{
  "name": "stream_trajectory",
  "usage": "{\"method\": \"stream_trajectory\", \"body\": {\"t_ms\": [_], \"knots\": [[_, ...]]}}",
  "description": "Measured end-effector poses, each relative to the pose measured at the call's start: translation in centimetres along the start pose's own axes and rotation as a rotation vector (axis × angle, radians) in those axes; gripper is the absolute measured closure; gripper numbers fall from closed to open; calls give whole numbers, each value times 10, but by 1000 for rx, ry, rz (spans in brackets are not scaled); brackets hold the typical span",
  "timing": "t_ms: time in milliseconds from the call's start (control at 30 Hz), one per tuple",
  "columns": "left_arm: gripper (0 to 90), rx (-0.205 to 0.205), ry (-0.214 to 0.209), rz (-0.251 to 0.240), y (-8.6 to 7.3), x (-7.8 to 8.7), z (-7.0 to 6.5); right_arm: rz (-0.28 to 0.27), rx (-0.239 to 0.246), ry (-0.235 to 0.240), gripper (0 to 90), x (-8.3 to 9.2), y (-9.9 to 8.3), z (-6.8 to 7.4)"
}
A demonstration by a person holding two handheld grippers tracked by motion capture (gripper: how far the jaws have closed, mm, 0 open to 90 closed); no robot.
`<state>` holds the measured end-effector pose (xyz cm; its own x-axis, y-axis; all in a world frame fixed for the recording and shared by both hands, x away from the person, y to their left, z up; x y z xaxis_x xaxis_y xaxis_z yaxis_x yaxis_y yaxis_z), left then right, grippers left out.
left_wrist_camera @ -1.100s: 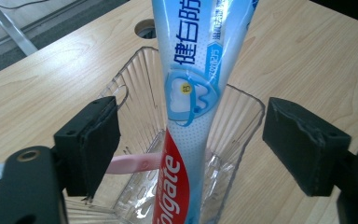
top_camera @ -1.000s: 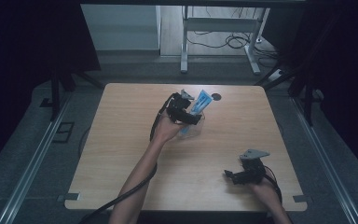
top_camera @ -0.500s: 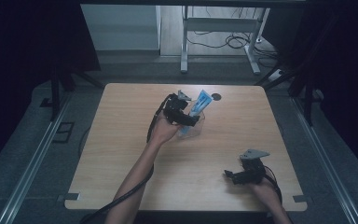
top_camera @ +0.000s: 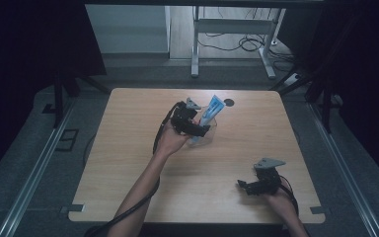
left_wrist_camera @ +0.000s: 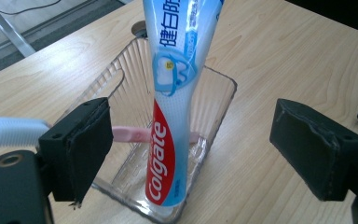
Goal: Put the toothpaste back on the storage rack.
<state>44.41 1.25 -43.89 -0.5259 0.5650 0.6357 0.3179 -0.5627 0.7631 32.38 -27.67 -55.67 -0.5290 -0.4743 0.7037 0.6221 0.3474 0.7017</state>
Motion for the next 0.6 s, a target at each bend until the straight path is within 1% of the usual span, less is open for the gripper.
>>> {"method": "stream_trajectory", "body": {"t_ms": [267,600], "knots": [[135,2,-6,-9,-8,6,-3,0,0,0,50,0,0,0],[136,-7,-10,-12,-17,13,-9,0,1,0,50,0,0,0]]}}
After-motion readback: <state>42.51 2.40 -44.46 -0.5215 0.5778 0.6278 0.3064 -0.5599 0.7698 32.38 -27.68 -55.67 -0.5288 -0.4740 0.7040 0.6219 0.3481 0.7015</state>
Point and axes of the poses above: each handheld gripper's, and its own axes: x roughly backward along the jaws, y roughly out of its top, z roughly to its left, the point moved 2 cm from there along -x, roughly forward along the jaws, and after that the axes turned 9 degrees about -x, right-handed, at the moved point
